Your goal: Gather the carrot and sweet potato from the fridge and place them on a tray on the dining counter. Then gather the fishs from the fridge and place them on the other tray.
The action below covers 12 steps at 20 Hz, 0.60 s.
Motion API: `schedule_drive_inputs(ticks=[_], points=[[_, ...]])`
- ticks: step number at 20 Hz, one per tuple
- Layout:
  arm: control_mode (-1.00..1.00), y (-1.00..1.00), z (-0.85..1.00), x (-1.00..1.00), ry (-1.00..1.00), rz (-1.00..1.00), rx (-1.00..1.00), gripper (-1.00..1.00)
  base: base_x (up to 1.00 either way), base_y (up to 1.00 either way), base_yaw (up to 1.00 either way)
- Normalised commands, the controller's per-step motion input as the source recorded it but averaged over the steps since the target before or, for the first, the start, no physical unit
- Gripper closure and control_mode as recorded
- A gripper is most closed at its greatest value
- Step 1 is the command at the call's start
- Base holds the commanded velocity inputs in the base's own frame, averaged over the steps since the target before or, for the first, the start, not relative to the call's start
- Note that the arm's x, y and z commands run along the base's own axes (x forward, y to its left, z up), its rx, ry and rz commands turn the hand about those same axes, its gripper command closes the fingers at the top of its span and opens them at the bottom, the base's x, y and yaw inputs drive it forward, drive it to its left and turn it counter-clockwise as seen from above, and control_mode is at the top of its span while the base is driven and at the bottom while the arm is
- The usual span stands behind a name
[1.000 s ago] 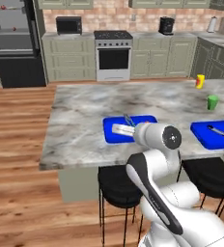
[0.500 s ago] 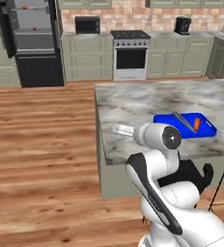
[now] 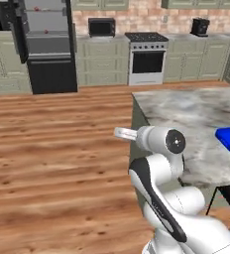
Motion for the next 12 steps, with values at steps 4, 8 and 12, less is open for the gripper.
schedule_drive_inputs(ticks=[4, 8, 12], points=[[1.0, 0.0, 0.0, 0.0, 0.0, 0.0, 0.0, -1.0, 0.93, 1.0, -0.1], [1.0, 0.0, 0.0, 0.0, 0.0, 0.0, 0.0, -1.0, 0.98, 0.97, -0.06], [1.0, 0.0, 0.0, 0.0, 0.0, 0.0, 0.0, -1.0, 0.99, 0.64, -0.01]])
